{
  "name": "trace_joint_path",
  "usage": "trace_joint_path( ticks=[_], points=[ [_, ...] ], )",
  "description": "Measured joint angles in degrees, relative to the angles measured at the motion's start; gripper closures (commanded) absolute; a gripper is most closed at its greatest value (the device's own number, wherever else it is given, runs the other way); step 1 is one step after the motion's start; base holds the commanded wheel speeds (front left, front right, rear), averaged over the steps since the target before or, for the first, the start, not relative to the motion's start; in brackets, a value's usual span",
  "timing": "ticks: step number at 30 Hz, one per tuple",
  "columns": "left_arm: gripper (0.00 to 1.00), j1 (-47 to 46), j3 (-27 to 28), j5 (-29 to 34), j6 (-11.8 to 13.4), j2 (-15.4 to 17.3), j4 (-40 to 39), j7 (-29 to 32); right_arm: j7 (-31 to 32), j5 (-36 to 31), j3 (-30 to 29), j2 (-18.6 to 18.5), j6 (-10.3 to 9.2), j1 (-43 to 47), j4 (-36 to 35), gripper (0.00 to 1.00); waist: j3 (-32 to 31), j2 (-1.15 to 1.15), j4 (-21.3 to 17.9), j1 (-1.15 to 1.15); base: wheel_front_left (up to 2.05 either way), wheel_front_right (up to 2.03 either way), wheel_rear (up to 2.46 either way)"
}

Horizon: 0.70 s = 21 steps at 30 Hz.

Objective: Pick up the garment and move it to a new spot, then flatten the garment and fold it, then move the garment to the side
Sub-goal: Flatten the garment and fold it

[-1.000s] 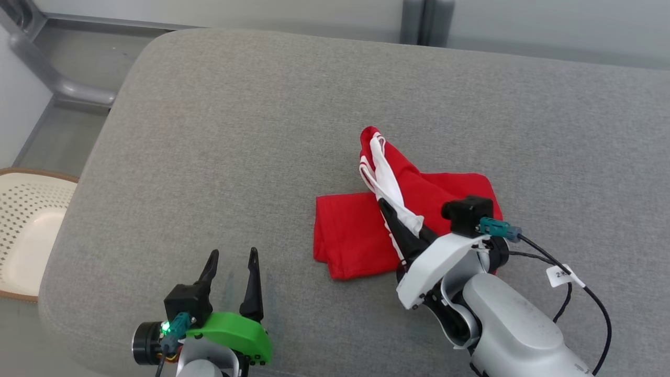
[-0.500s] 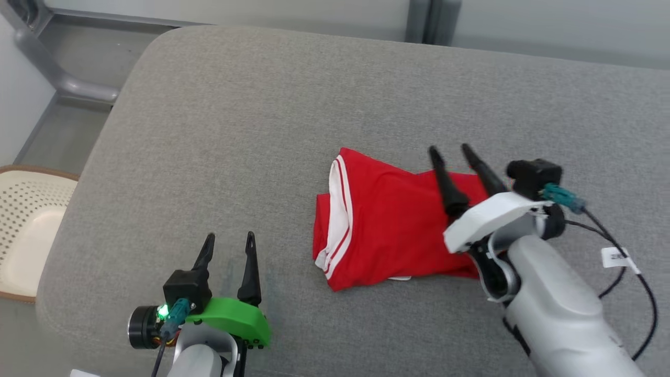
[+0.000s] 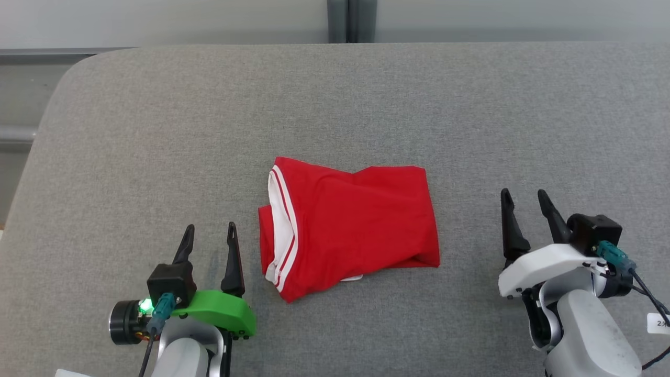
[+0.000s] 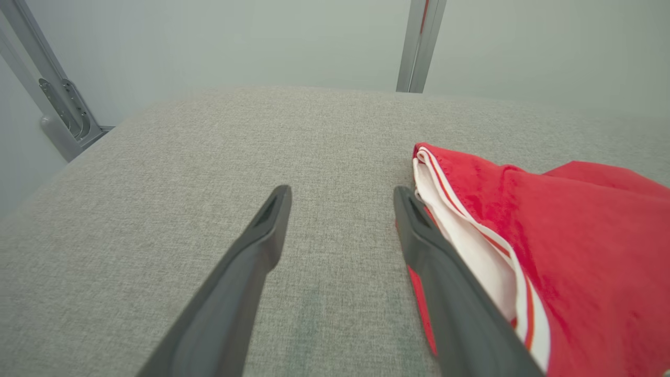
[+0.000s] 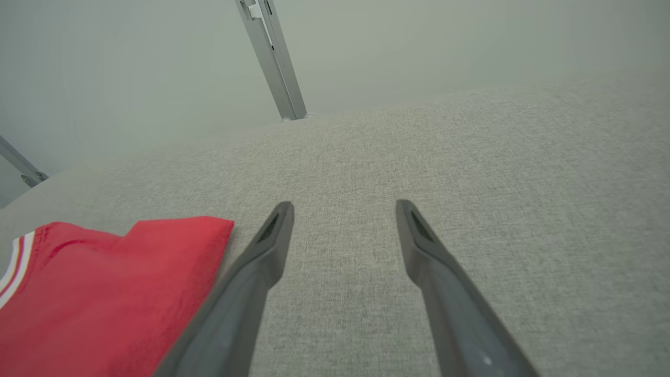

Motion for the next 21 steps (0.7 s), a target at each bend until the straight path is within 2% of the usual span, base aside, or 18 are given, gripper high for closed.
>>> trace_joint_path(
  ticks=[6,21],
  points=[
    [0.00,1.3,1.1,0.5,-0.1,0.0,0.1,0.0,0.0,-1.7,-0.3,0.3,0.00,3.0,-0.8,0.00,-1.3,0.00,-1.4,0.00,0.00,0.00,0.00],
    [0.00,7.8,3.2,0.5,-0.4,0.0,-1.6,0.0,0.0,3.8,4.0,0.4,0.00,6.6,-0.6,0.00,-5.3,0.00,-1.7,0.00,0.00,0.00,0.00]
  ],
)
